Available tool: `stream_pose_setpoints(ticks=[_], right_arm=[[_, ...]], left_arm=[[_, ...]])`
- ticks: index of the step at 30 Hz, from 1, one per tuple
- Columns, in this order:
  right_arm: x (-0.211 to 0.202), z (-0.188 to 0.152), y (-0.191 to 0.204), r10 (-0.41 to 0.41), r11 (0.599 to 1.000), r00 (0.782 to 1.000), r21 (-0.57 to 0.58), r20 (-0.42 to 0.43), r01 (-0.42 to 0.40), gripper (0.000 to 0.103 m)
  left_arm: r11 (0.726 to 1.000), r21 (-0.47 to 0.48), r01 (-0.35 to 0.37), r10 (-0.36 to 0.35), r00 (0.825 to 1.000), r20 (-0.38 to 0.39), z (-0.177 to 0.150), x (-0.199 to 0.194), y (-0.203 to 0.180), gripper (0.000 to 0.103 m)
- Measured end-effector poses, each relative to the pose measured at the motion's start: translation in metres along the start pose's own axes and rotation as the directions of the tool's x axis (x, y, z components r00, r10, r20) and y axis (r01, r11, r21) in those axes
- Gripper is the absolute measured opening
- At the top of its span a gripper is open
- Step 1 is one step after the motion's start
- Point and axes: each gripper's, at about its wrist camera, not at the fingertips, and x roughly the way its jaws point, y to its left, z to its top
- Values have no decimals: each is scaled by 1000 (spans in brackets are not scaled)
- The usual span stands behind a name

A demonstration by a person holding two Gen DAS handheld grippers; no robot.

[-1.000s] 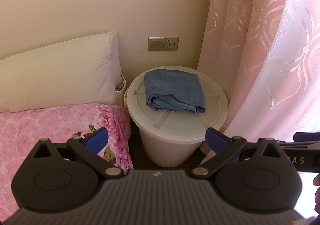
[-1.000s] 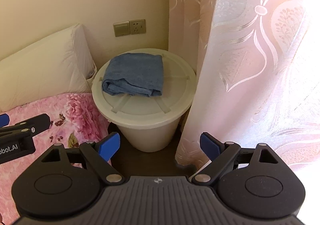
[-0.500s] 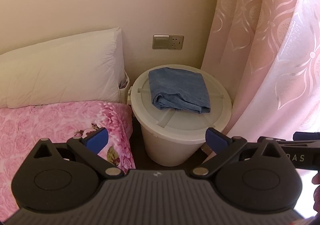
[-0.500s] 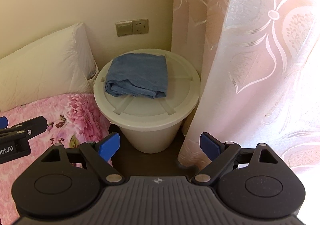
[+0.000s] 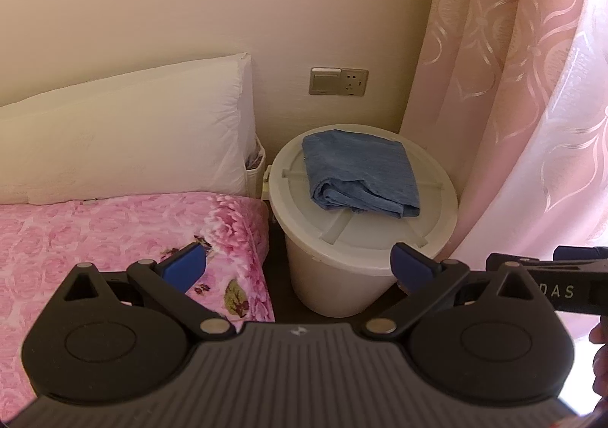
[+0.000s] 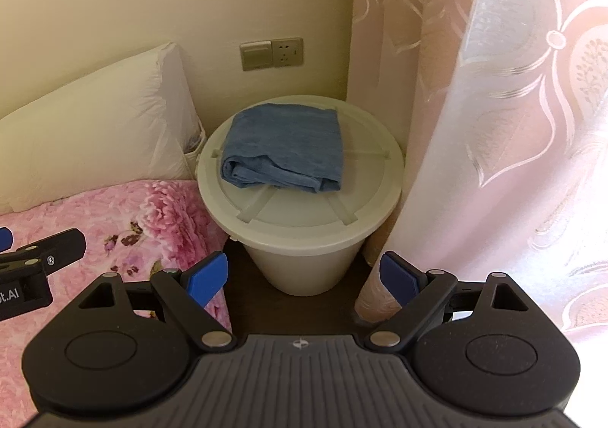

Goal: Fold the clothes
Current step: 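Move both grippers toward the folded blue jeans on the white bucket lid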

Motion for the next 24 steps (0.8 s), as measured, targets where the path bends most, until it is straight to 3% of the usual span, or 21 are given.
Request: stream_pose_setpoints(ticks=[24], right_arm=[[6,2,-17,-29,999,999,25,-33,30,89]], left_arm=[[999,1,45,-45,999,-31,8,9,-11,102]])
